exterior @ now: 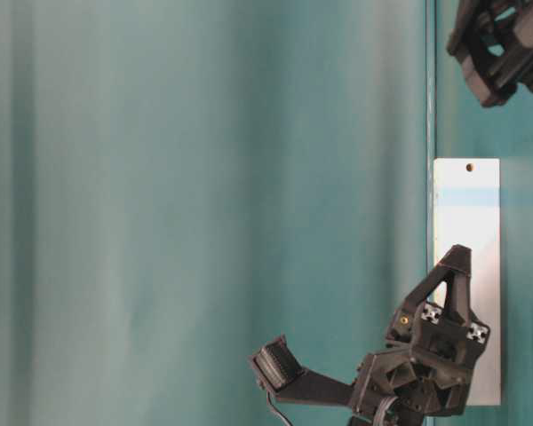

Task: Move the wooden board into place and insert the rod into its hole.
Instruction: 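Lower the open left gripper over the end of the white board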

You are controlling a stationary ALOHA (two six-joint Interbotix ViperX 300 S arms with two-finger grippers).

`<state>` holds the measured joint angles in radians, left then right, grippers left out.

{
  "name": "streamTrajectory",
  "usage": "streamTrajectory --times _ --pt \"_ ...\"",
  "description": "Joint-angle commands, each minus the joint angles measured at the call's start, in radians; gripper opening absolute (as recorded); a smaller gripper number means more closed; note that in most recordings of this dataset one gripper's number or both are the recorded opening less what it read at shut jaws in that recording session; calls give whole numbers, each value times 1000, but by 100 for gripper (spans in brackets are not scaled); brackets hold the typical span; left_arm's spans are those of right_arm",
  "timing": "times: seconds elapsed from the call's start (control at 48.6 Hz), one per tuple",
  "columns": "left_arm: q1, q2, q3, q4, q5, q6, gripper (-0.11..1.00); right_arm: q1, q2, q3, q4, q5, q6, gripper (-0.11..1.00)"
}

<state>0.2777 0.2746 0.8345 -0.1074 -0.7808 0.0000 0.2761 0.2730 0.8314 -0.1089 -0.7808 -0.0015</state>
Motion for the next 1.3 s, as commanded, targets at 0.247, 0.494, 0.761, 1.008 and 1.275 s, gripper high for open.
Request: streamTrajectory --times 0.247,0.494,0.761,1.008,1.275 --pt "5 -64 -103 34 275 6 0 11 -112 -69 -12 193 3 -1" --pt "3 -152 -97 35 379 12 0 12 -170 -104 -12 385 20 -1" --pt "5 -253 -95 35 538 41 32 12 -218 -110 -12 511 86 -1" --pt "5 -360 -97 38 644 137 69 12 -245 -110 -12 548 91 44" --pt "52 -407 -106 38 795 210 77 21 -268 -114 -12 597 97 98"
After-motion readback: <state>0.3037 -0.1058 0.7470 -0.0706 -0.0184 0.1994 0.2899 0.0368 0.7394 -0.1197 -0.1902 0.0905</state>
